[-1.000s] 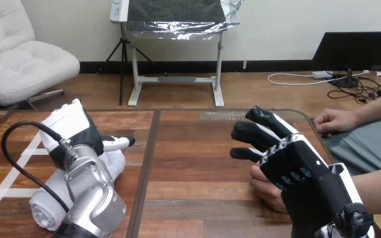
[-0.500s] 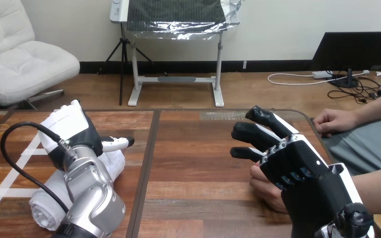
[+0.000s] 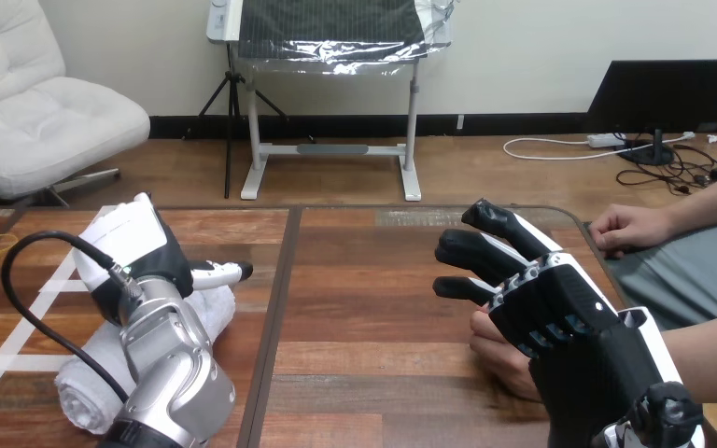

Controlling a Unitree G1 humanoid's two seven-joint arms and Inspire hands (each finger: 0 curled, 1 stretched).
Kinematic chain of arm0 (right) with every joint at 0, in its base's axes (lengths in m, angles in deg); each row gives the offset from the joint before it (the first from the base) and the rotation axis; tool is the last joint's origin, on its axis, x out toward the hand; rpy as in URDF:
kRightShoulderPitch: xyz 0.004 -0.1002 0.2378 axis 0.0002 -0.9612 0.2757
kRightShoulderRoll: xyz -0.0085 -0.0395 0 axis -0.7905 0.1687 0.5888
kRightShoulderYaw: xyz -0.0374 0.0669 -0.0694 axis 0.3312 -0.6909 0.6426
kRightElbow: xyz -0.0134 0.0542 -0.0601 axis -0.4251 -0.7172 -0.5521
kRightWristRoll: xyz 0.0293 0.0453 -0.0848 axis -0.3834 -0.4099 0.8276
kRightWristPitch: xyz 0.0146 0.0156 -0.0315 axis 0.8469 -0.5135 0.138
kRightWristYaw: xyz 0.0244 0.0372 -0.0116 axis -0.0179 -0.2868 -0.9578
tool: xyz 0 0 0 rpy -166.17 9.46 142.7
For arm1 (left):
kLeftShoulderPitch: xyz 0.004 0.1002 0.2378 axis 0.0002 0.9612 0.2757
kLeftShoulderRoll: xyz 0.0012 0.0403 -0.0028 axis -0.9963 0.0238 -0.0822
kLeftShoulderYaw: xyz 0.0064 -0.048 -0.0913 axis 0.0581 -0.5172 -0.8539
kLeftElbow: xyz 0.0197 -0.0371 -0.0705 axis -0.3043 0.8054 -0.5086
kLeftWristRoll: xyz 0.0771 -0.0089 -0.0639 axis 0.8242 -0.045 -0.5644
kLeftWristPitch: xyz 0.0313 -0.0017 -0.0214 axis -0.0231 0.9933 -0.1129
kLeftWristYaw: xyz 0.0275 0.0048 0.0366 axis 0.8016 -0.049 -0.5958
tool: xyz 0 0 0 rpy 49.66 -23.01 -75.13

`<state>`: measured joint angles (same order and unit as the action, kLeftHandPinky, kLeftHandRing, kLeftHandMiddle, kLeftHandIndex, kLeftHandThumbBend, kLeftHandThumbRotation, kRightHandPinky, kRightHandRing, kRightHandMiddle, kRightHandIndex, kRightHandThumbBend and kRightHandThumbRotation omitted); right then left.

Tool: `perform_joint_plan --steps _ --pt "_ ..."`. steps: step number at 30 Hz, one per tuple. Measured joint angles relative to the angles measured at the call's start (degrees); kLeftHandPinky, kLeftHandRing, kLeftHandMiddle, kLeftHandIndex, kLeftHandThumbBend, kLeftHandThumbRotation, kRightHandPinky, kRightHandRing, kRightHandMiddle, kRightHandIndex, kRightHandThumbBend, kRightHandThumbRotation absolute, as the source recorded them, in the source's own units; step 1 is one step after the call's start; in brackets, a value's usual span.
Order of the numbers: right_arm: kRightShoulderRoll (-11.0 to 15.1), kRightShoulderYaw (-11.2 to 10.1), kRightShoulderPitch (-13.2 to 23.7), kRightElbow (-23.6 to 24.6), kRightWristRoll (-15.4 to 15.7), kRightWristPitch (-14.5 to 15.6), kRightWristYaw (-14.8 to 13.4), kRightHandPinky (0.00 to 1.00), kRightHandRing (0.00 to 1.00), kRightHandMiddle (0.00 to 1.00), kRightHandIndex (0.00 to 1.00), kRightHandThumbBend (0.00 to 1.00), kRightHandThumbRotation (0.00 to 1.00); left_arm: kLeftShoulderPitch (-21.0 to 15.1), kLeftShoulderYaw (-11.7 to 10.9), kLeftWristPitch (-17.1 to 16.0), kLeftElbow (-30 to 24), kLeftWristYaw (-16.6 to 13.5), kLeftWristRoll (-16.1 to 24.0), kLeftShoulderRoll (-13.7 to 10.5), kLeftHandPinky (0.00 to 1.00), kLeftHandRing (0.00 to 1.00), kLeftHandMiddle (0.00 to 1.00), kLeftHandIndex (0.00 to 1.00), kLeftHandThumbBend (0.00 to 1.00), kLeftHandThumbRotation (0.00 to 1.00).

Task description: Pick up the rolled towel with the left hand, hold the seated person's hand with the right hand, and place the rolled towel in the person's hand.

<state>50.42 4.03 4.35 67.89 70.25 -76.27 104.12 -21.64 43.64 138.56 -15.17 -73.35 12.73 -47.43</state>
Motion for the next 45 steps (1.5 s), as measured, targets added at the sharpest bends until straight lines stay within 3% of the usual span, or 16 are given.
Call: perform_joint_plan --steps 45 --pt "0.0 -0.1 0.0 0.0 0.1 -0.4 0.0 0.74 0.82 0.82 0.86 0.96 1.0 -0.4 0.0 -1.5 6.9 3.8 -0.6 0.4 1.0 1.0 1.0 0.97 0.88 0.54"
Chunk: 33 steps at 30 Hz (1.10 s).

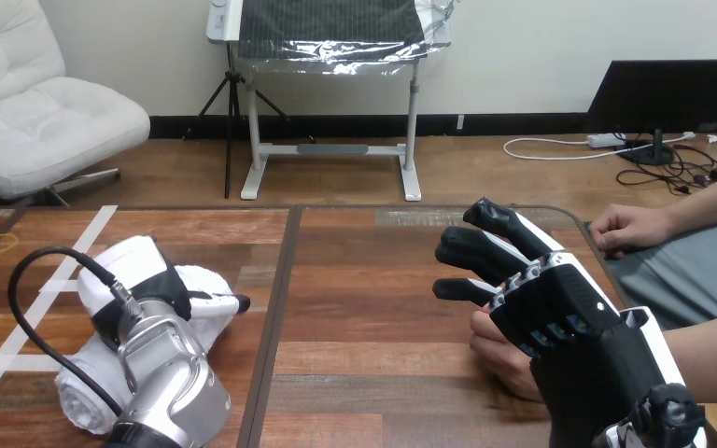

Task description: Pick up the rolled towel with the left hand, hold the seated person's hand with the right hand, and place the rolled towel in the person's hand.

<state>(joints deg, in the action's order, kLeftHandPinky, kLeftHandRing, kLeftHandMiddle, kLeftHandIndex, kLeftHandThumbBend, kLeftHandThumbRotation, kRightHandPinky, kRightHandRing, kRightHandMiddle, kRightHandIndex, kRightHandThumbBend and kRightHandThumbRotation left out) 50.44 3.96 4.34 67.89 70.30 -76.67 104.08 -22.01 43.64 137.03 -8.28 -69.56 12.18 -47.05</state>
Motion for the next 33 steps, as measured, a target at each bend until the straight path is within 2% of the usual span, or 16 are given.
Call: perform_joint_plan --steps 13,16,17,19,24,25,26,31,32,33 --pt "0.0 0.0 0.0 0.0 0.0 -0.1 0.0 0.74 0.82 0.82 0.86 0.96 1.0 -0.3 0.0 -0.6 2.5 0.4 -0.3 0.2 1.0 1.0 1.0 0.96 0.89 0.5" --pt "0.0 0.0 0.0 0.0 0.0 -0.1 0.0 0.74 0.82 0.82 0.86 0.96 1.0 -0.7 0.0 -0.7 3.5 0.4 -0.3 0.4 0.97 0.98 0.98 0.94 0.88 0.48" --pt "0.0 0.0 0.0 0.0 0.0 -0.1 0.0 0.74 0.82 0.82 0.86 0.96 1.0 -0.9 0.0 -0.8 3.8 0.4 -0.3 0.4 0.89 0.94 0.95 0.91 0.88 0.45" --pt "0.0 0.0 0.0 0.0 0.0 -0.1 0.0 0.74 0.82 0.82 0.86 0.96 1.0 -1.3 0.0 -0.9 4.4 0.4 -0.3 0.4 0.82 0.91 0.92 0.89 0.88 0.44" --pt "0.0 0.0 0.0 0.0 0.0 -0.2 0.0 0.74 0.83 0.82 0.86 0.96 1.0 -2.4 0.2 -1.4 6.2 0.4 -0.3 0.5 0.53 0.69 0.77 0.79 0.88 0.34" --pt "0.0 0.0 0.0 0.0 0.0 -0.2 0.0 0.74 0.83 0.82 0.86 0.96 1.0 -2.6 0.2 -1.5 6.6 0.4 -0.3 0.5 0.43 0.58 0.68 0.76 0.87 0.27" --pt "0.0 0.0 0.0 0.0 0.0 -0.2 0.0 0.74 0.83 0.82 0.86 0.96 1.0 -2.8 0.2 -1.6 7.0 0.4 -0.3 0.5 0.38 0.53 0.63 0.75 0.87 0.22" --pt "0.0 0.0 0.0 0.0 0.0 -0.5 0.1 0.74 0.83 0.82 0.86 0.96 1.0 -4.0 0.4 -2.2 9.0 0.4 -0.3 0.7 0.2 0.31 0.42 0.72 0.84 0.08" --pt "0.0 0.0 0.1 0.0 -0.1 -0.8 0.2 0.74 0.83 0.83 0.86 0.96 1.0 -5.0 1.2 -3.0 10.5 0.5 -0.3 1.1 0.07 0.14 0.25 0.61 0.81 0.0" --pt "0.0 0.0 0.1 0.0 -0.1 -0.8 0.2 0.74 0.83 0.83 0.86 0.96 1.0 -5.0 1.2 -3.0 10.5 0.5 -0.3 1.1 0.07 0.15 0.26 0.6 0.81 0.0"
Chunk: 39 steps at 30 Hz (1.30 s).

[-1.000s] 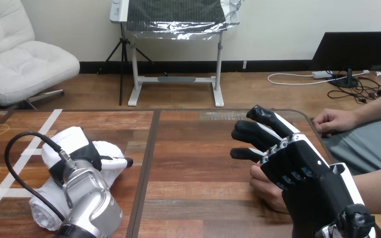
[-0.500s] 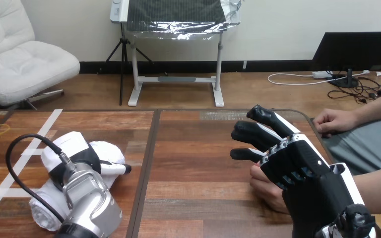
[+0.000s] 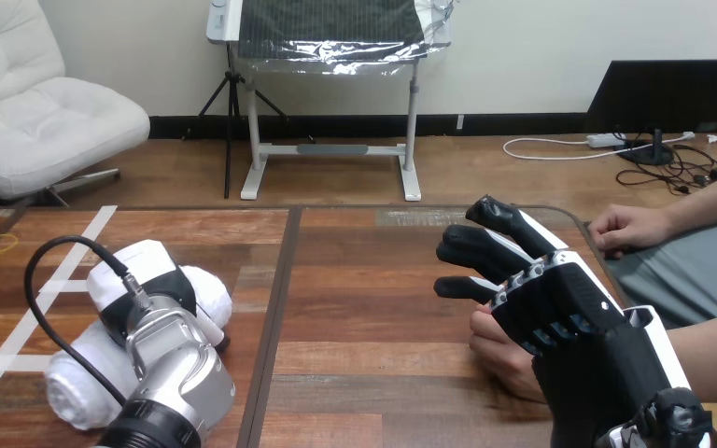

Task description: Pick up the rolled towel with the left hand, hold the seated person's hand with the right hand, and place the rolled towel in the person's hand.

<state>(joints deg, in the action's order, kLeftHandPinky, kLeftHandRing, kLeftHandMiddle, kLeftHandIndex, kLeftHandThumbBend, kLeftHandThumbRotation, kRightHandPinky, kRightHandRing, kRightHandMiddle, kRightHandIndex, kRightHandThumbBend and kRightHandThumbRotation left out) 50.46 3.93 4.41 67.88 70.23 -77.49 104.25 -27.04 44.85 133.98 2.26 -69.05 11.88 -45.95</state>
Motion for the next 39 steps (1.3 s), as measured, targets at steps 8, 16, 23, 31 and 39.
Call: perform_joint_plan --steps 8,16,23,31,39 --pt "0.0 -0.1 0.0 0.0 0.0 -0.2 0.0 0.74 0.83 0.83 0.86 0.96 1.0 -0.2 -0.1 -2.3 0.9 -1.3 -0.8 -0.1 0.11 0.2 0.33 0.58 0.81 0.0" --pt "0.1 -0.3 0.1 0.0 -0.1 -0.2 0.1 0.74 0.83 0.83 0.86 0.96 1.0 -0.2 -0.3 -4.2 2.1 -3.7 -1.4 0.0 0.13 0.22 0.35 0.59 0.79 0.0" --pt "0.1 -0.7 0.1 0.0 -0.2 -0.2 0.1 0.74 0.83 0.83 0.86 0.96 1.0 0.4 -1.6 -6.6 2.2 -5.6 -3.3 0.0 0.13 0.22 0.34 0.59 0.76 0.0" --pt "0.1 -1.2 0.1 0.0 -0.3 -0.2 0.1 0.77 0.84 0.85 0.87 0.95 1.0 1.8 -2.5 -9.0 1.5 -7.4 -4.4 0.0 0.13 0.22 0.33 0.48 0.77 0.0" --pt "0.1 -1.5 0.1 0.0 -0.3 -0.2 0.2 0.8 0.85 0.86 0.88 0.93 1.0 5.1 -4.5 -10.9 -3.2 -8.7 -5.7 -0.1 0.14 0.23 0.34 0.43 0.77 0.0"
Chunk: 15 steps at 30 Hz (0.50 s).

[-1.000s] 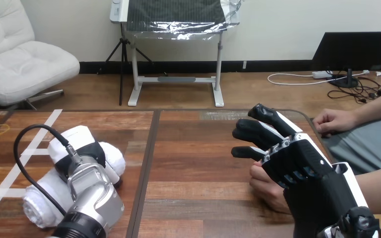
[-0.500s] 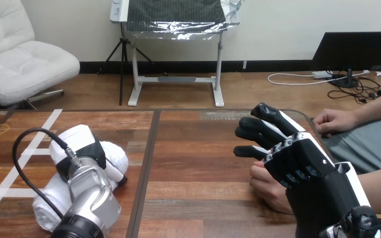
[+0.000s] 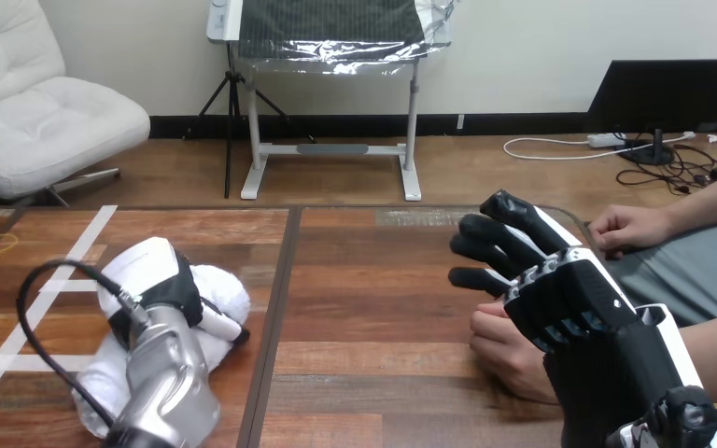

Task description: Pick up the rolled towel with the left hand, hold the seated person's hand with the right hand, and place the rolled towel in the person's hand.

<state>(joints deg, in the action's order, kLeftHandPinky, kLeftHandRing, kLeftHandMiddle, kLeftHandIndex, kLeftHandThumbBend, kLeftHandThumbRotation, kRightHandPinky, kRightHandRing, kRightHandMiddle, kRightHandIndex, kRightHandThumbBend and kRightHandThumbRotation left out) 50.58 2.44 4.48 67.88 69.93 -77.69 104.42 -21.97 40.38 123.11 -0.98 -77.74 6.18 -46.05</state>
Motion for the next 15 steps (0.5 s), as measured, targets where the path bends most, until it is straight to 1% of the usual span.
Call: perform_joint_plan --steps 4,9,15 --pt "0.0 -0.1 0.0 0.0 0.0 0.0 0.0 0.8 0.85 0.86 0.88 0.93 1.0 2.0 -1.0 -0.8 -3.3 -0.4 -0.4 -0.1 0.13 0.22 0.33 0.42 0.77 0.0" --pt "-0.1 -0.2 0.0 0.0 0.2 0.0 -0.1 0.81 0.85 0.86 0.88 0.92 1.0 4.6 -2.7 -2.0 -7.7 -1.4 -1.7 0.1 0.14 0.22 0.33 0.43 0.77 0.0" --pt "-0.2 -0.8 0.0 -0.1 1.8 0.0 -0.9 0.82 0.86 0.86 0.89 0.86 1.0 8.2 -5.0 -5.0 -12.8 -2.8 -3.7 0.2 0.16 0.24 0.34 0.43 0.76 0.0"
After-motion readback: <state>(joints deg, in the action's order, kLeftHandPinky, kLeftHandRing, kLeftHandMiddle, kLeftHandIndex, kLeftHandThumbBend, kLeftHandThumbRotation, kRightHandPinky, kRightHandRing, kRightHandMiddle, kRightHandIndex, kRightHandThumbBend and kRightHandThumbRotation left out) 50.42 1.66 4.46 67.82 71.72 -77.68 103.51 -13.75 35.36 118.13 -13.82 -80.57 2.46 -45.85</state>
